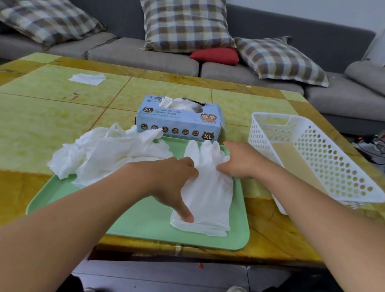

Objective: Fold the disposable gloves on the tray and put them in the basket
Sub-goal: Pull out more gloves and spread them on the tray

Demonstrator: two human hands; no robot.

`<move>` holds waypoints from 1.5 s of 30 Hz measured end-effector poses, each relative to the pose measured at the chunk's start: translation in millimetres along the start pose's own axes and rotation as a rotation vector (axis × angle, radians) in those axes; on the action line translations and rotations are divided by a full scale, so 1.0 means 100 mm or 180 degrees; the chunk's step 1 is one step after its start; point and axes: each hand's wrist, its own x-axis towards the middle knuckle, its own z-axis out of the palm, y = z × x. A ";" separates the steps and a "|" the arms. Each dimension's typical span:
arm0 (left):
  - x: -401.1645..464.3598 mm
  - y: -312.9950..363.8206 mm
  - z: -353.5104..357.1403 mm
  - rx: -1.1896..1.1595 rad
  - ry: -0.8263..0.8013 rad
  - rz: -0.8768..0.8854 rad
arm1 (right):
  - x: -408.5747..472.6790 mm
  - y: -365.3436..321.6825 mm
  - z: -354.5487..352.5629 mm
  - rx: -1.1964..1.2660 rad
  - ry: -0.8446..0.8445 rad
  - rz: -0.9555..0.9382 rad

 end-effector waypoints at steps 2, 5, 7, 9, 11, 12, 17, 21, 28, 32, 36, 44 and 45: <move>0.00 0.00 -0.01 0.0008 -0.0019 -0.0002 | 0.02 -0.01 0.01 0.0092 0.0154 0.0022; -0.01 0.01 -0.02 0.0066 -0.0067 -0.0021 | 0.04 0.00 0.00 0.0008 0.0243 0.0132; -0.01 0.01 -0.02 0.0108 -0.0100 -0.0036 | 0.05 0.02 0.01 -0.0039 0.0248 0.0250; -0.01 0.02 -0.03 0.0144 -0.0102 -0.0053 | 0.08 0.04 0.03 -0.0010 0.0342 0.0351; -0.01 0.03 -0.03 0.0164 -0.0084 -0.0078 | 0.10 0.06 0.06 -0.0046 0.0399 0.0421; -0.01 0.03 -0.03 0.0168 -0.0079 -0.0085 | 0.10 0.06 0.07 -0.0060 0.0395 0.0445; -0.06 0.01 -0.07 -0.0025 0.0040 0.0054 | -0.05 -0.03 -0.10 0.0177 0.0548 -0.0174; -0.14 -0.08 -0.16 -0.0567 0.0636 0.0428 | -0.50 -0.19 -0.31 0.0633 -0.1080 -0.1439; -0.25 -0.18 -0.05 -0.0680 0.0088 0.0827 | -0.72 -0.03 -0.09 0.0088 -0.1547 -0.1616; -0.32 -0.17 -0.02 -0.0884 -0.0083 0.0802 | -0.79 0.04 -0.05 0.0212 -0.1485 -0.1541; -0.38 -0.08 -0.04 -0.0827 -0.0191 0.0598 | -0.85 0.02 0.00 0.0243 -0.1312 -0.1537; -0.34 0.01 0.00 -0.0587 0.0126 0.0738 | -0.83 -0.06 0.04 0.0480 -0.0999 -0.1492; -0.35 0.01 -0.01 -0.0678 0.0162 0.0712 | -0.83 -0.05 0.02 0.0565 -0.1004 -0.1499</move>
